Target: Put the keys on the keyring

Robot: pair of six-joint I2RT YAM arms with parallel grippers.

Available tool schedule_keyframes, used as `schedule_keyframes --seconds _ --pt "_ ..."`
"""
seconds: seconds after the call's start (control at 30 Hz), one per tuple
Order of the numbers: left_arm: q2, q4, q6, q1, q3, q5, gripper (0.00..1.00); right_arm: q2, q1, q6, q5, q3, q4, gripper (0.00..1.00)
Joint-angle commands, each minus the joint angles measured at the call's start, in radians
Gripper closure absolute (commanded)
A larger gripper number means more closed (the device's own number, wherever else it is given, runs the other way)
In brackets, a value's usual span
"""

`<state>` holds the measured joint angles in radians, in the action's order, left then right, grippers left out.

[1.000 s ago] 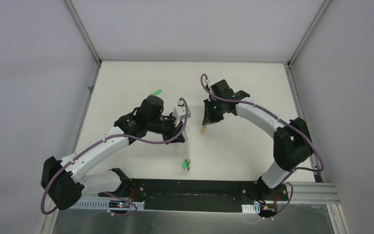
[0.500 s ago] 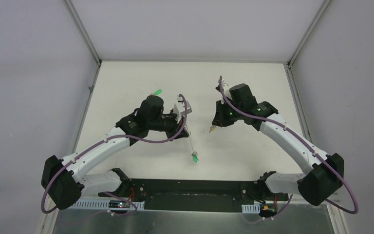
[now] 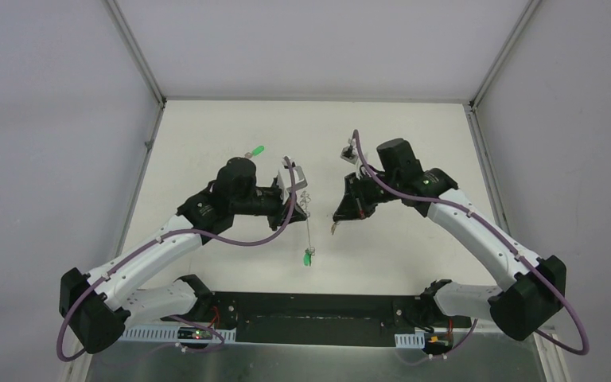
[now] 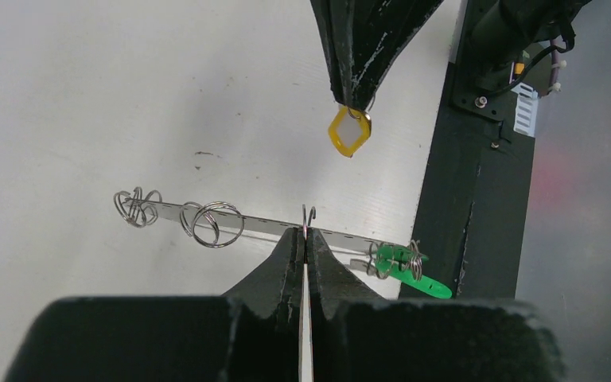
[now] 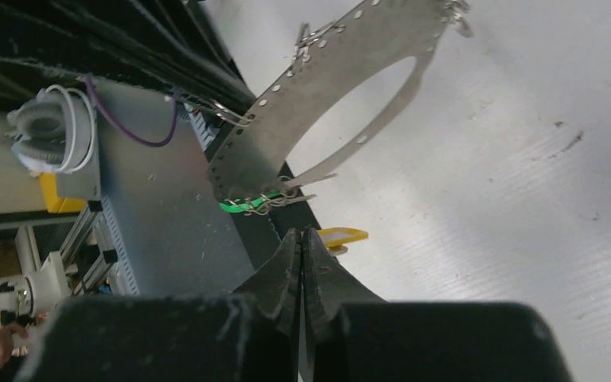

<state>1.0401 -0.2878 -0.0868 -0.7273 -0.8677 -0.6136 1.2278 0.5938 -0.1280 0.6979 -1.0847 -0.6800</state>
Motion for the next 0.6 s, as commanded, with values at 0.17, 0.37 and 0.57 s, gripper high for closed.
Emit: schedule_keyframes --seconds 0.17,0.37,0.57 --pt "-0.064 0.07 -0.059 -0.007 0.007 -0.061 1.0 0.048 0.071 0.07 0.177 -0.127 0.004 1.0" --pt "-0.057 0.076 -0.056 -0.007 0.007 -0.089 1.0 0.068 0.129 0.061 0.144 -0.171 0.016 1.0" --pt "-0.038 0.078 -0.068 -0.007 -0.007 -0.114 1.0 0.074 0.158 0.051 0.099 -0.184 0.037 1.0"
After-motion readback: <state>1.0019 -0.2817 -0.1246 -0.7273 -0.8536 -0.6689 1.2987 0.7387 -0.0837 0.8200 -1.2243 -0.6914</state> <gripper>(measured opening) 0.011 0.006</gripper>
